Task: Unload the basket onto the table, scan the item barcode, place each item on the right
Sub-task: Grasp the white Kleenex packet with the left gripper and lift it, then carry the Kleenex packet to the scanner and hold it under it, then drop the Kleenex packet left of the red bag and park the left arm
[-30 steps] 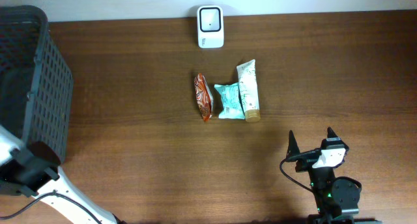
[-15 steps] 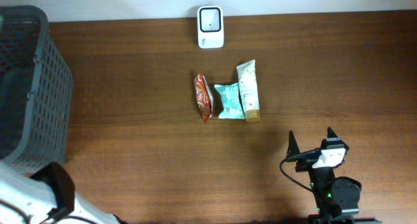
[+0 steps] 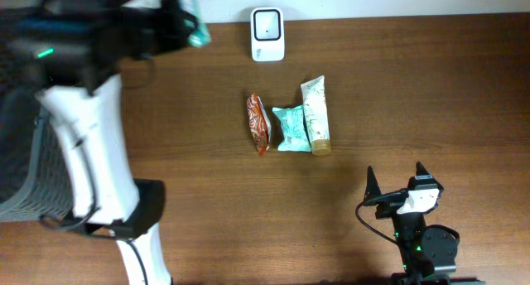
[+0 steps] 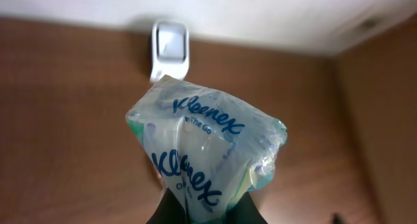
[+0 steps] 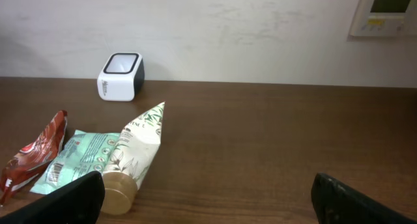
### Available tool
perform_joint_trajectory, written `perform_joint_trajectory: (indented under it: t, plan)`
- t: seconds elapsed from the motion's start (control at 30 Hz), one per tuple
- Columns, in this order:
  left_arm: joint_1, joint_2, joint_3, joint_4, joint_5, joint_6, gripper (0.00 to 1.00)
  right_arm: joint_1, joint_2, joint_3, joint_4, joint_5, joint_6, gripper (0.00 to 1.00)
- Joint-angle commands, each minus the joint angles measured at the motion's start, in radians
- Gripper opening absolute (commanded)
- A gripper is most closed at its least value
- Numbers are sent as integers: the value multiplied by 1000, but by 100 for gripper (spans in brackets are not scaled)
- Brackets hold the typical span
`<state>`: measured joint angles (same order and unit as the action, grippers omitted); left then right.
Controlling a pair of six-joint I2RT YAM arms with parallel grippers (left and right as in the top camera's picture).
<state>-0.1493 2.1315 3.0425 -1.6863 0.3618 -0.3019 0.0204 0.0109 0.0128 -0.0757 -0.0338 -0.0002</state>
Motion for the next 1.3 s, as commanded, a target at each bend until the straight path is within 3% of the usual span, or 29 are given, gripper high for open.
perform_joint_trajectory:
  t: [0.0, 0.17, 0.37, 0.57, 0.7, 0.77, 0.87, 1.0, 1.17, 1.27]
  plan:
    - [-142, 70, -180, -2, -325, 26, 0, -1, -7, -7, -3, 8, 5, 99]
    - [-223, 127, -450, 52, -512, -105, 0, -1, -7, -7, -3, 8, 5, 99]
    - [-243, 194, -761, 205, -483, -159, 0, -1, -7, -7, -3, 8, 5, 99]
    - [-243, 210, -892, 317, -427, -158, 12, -1, -7, -7, -3, 8, 5, 99]
    - [-243, 210, -895, 336, -425, -157, 26, -1, -7, -7, -3, 8, 5, 99]
    - [-243, 210, -895, 339, -425, -157, 40, -1, -7, -7, -3, 8, 5, 99]
    - [-240, 209, -881, 332, -426, -156, 87, -1, -7, -7, -3, 8, 5, 99]
    - [-222, 209, -789, 270, -429, -153, 89, -1, -7, -7, -3, 8, 5, 99]
    - [-162, 209, -505, 132, -434, -153, 91, -1, -7, -7, -3, 8, 5, 99]
    - [-95, 209, -291, 34, -476, -153, 100, -1, -7, -7, -3, 8, 5, 99]
